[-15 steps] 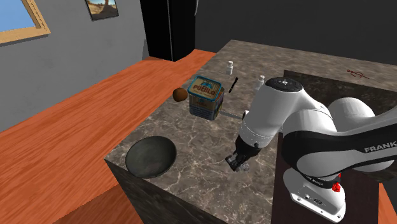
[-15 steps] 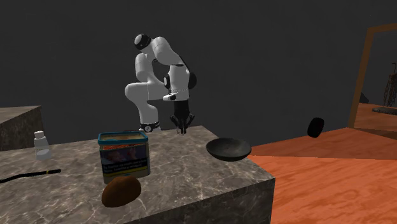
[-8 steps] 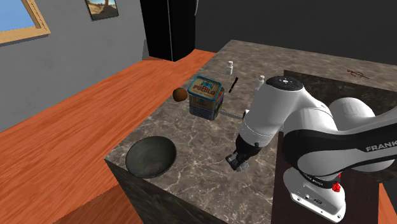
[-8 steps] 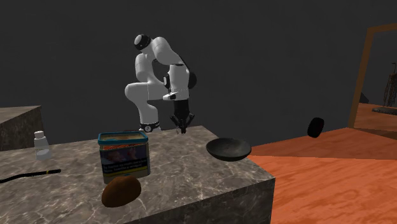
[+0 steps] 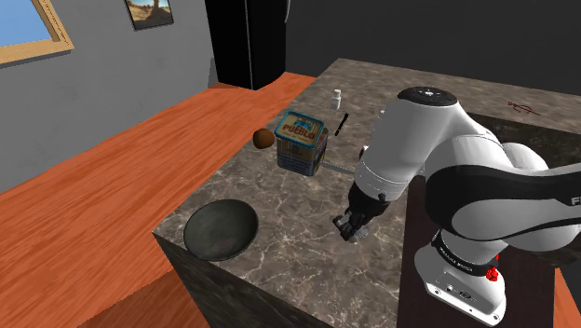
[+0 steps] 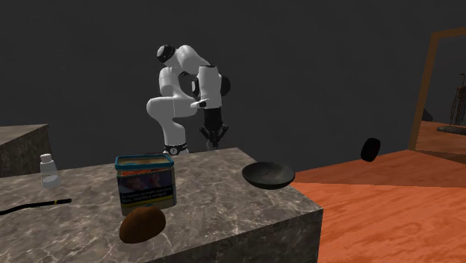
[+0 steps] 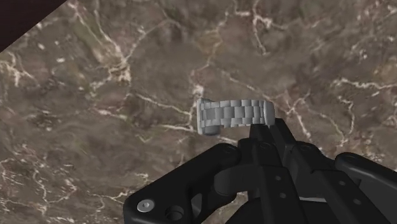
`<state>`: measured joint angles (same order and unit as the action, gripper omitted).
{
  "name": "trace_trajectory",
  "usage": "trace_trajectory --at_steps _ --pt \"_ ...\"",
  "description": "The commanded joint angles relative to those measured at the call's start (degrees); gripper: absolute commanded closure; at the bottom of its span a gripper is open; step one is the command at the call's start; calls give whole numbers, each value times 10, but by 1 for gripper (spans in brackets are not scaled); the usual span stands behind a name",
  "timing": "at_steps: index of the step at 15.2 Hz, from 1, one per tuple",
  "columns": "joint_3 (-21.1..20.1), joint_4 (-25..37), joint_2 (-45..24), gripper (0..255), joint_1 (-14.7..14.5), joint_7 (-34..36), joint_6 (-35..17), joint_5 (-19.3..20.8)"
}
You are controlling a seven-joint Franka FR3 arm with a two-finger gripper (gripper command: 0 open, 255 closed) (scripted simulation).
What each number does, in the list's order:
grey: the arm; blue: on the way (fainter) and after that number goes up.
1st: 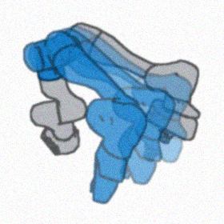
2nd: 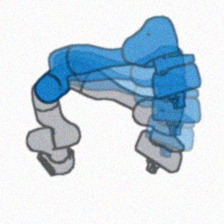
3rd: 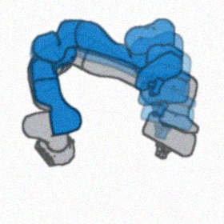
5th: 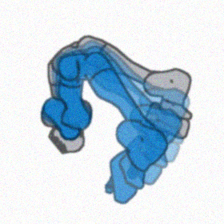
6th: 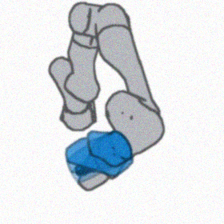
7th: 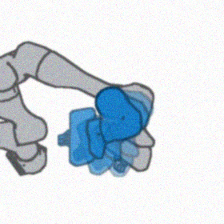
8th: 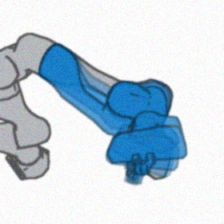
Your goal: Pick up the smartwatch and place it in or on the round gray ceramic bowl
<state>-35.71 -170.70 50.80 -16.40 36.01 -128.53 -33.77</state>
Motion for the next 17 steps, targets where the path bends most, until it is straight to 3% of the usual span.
trace_trajectory --at_steps 1,14,17 --pt "9 9 15 255 2 2 24 10" --pt "61 80 70 255 21 9 146 65" --pt "34 133 -20 255 57 10 101 68"
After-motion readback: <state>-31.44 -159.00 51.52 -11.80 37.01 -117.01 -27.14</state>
